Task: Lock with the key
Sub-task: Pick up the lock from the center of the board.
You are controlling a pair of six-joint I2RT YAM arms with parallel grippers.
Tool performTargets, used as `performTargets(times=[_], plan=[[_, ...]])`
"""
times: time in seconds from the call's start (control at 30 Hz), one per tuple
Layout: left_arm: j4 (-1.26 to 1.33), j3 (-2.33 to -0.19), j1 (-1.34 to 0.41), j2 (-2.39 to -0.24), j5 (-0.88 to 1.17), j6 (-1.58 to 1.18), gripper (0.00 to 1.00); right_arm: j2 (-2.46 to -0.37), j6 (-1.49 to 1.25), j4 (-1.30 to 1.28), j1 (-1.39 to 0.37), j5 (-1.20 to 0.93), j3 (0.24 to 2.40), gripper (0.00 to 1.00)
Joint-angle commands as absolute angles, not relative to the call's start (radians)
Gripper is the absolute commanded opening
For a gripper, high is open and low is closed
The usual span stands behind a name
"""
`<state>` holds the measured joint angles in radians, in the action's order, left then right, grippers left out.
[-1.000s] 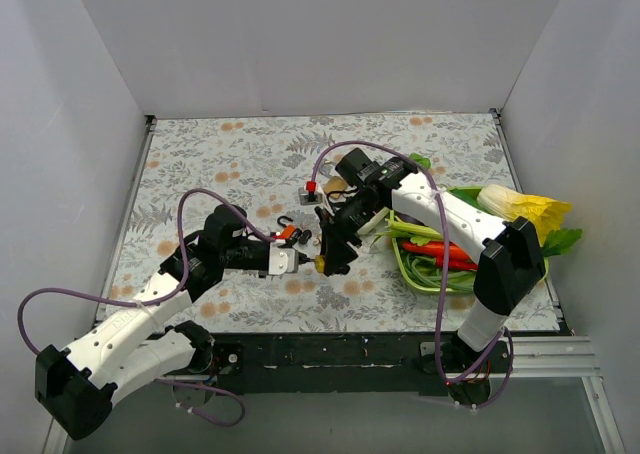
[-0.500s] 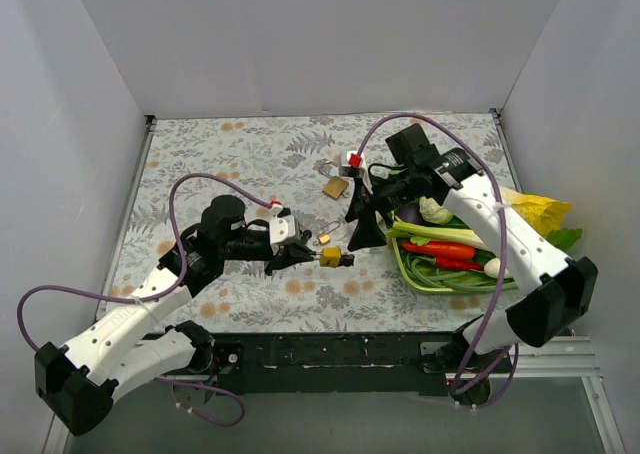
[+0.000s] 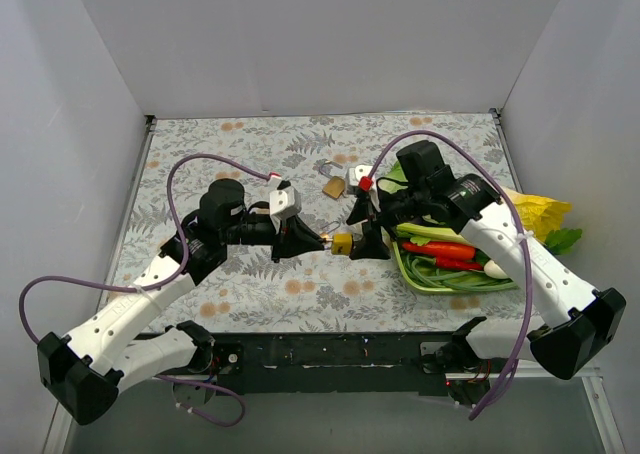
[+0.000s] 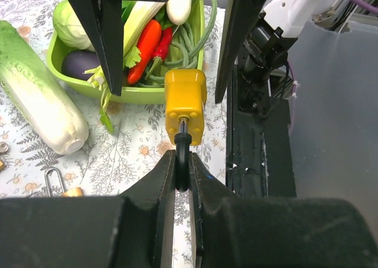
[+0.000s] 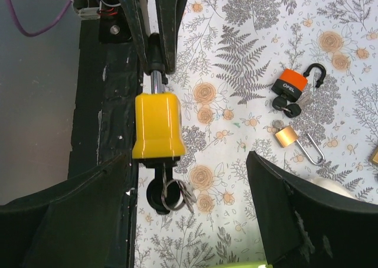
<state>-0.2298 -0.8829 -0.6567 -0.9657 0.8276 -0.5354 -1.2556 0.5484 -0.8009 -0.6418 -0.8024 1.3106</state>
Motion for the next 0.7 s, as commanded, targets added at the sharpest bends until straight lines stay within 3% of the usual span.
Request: performTargets(times=[0.0, 0.17, 0.67], plan=[[-0.149, -0.948, -0.66, -0.966, 0.871, -0.6, 0.0, -1.255, 0.529, -0.733, -0.664, -0.808, 1.315, 0.88], [-0.12, -0.95, -0.66, -0.973, 0.867, -0.646, 0.0, -1.258, 0.523, -0.723, -0.693, -0.813, 1.31, 0.82], [-0.098, -0.939, -0.66, -0.974, 0.867, -0.657, 0.0, -1.259, 0.563, -0.761, -0.726, -0.781, 1.286, 0.47]])
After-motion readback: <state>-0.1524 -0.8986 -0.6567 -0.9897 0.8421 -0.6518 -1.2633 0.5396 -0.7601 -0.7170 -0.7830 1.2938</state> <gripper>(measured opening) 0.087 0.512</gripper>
